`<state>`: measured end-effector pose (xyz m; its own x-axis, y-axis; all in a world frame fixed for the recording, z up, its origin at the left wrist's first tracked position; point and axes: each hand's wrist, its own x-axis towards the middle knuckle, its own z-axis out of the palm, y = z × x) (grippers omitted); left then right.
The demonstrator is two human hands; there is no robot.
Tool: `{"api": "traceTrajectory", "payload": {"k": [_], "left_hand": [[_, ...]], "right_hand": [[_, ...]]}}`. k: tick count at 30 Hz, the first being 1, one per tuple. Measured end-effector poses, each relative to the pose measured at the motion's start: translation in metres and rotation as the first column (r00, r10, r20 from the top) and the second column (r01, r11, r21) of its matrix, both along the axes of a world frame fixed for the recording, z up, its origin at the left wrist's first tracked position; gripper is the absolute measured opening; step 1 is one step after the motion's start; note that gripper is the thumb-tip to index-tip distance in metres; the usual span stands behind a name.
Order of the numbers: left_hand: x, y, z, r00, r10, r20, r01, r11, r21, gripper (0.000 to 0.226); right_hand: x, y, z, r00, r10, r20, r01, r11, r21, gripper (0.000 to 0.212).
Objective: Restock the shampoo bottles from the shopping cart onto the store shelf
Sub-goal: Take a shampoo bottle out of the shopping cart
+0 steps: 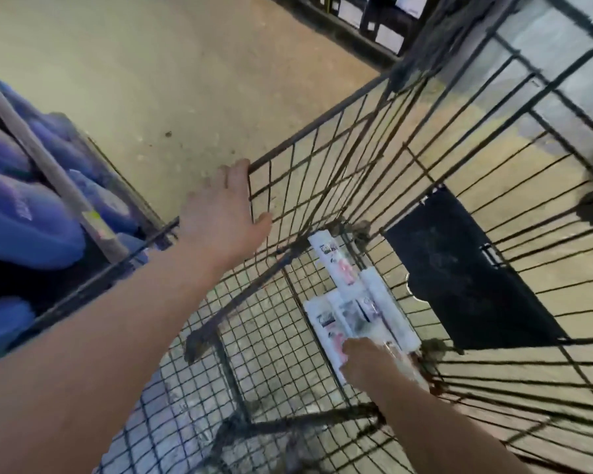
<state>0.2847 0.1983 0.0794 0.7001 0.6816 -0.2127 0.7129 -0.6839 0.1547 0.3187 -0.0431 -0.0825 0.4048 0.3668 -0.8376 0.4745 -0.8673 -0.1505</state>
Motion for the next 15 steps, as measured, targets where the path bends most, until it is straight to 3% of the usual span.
{"api": "traceTrajectory", "payload": {"k": [5,9,15], "left_hand": [[-0.005,0.002,-0.022,0.997,-0.059,0.053,0.045,0.972,0.229,0.077],[-0.007,0.004,-0.027,0.994,-0.087,0.063,0.069,0.969,0.237,0.081],[-0.013,0.005,-0.027,0.991,-0.105,0.084,0.086,0.975,0.204,0.085]], "right_hand": [[-0.013,0.005,-0.054,0.995,-0.100,0.020,0.100,0.995,0.015,0.055],[-0.021,0.009,-0.068,0.984,-0.174,0.041,0.173,0.984,0.041,0.068],[-0.020,0.025,-0.072,0.951,-0.284,0.118,0.279,0.958,0.058,0.060]]}}
